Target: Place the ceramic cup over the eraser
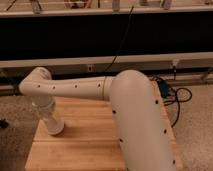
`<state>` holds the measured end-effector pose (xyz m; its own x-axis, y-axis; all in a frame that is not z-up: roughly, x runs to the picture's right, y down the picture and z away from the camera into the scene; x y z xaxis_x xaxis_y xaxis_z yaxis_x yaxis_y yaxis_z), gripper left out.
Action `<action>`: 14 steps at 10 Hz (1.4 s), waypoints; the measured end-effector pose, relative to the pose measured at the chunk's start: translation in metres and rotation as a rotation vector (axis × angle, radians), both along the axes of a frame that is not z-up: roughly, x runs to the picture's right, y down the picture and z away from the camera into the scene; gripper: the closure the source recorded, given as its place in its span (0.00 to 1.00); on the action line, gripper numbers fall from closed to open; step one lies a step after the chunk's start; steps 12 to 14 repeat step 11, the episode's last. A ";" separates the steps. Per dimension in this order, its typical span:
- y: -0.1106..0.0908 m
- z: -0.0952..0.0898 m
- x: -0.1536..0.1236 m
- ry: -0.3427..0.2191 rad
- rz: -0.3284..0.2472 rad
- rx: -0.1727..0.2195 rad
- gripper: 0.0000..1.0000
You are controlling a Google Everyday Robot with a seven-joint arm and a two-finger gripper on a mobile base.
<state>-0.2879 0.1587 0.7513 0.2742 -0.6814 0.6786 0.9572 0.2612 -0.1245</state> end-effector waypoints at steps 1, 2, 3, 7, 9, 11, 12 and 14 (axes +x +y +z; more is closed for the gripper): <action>0.002 0.004 0.001 0.007 0.002 0.011 0.49; 0.001 0.007 0.003 0.011 0.004 0.014 0.41; 0.001 0.009 0.004 0.012 0.008 0.016 0.32; -0.015 0.004 0.011 0.001 0.024 0.036 0.33; -0.019 0.003 0.016 0.003 0.020 0.041 0.51; -0.023 0.001 0.018 -0.002 0.028 0.049 0.72; -0.023 0.001 0.018 -0.002 0.028 0.049 0.72; -0.023 0.001 0.018 -0.002 0.028 0.049 0.72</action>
